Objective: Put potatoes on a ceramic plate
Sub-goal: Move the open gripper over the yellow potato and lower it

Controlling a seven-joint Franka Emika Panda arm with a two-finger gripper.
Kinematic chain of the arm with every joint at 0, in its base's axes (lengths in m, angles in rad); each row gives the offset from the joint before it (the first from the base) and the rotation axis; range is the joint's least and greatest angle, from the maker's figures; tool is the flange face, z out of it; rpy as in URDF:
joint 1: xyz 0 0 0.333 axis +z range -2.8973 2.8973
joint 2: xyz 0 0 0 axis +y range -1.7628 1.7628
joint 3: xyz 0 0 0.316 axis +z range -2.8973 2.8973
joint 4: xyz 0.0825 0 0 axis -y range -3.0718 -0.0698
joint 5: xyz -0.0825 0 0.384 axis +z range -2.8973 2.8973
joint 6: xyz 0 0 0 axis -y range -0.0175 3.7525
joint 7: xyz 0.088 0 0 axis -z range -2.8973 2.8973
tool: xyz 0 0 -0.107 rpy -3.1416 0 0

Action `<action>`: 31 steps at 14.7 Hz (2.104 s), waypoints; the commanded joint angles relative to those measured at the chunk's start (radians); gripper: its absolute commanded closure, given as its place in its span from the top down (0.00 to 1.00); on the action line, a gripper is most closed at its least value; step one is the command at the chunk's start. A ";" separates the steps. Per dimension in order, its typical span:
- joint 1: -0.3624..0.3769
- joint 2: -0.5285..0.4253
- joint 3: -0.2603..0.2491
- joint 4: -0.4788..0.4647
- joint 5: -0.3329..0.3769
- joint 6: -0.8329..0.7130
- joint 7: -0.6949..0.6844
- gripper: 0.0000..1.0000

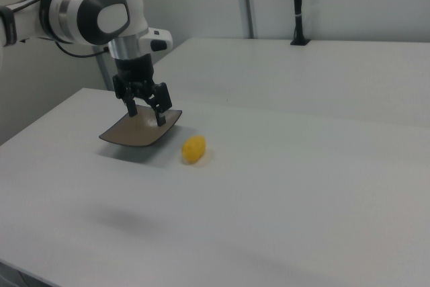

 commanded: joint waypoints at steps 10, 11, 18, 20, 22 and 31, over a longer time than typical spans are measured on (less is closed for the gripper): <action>-0.017 0.142 -0.005 0.156 0.005 0.006 -0.009 1.00; -0.018 0.163 0.000 0.165 0.005 0.028 -0.009 1.00; 0.037 0.366 0.009 0.229 -0.067 0.261 0.090 1.00; 0.043 0.413 0.014 0.239 -0.112 0.305 0.153 1.00; 0.040 0.450 0.049 0.239 -0.149 0.362 0.185 1.00; 0.040 0.618 0.081 0.309 -0.308 0.494 0.354 1.00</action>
